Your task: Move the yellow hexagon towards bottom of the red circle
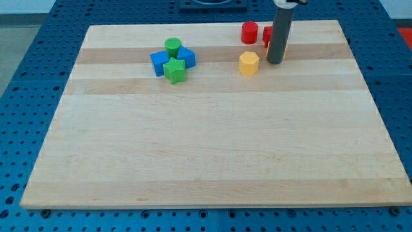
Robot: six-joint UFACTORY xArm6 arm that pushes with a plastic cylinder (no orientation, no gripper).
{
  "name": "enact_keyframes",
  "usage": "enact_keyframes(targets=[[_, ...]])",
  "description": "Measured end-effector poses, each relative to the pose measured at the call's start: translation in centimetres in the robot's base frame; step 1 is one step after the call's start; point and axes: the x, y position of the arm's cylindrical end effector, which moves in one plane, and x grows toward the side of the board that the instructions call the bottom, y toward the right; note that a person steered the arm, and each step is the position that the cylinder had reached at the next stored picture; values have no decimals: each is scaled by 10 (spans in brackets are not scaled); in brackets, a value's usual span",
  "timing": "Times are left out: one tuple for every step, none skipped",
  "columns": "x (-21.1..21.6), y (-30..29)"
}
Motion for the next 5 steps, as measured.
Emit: enact_keyframes(targets=[[-14,5],[-8,5],[38,-9],[63,-42],[61,-63]])
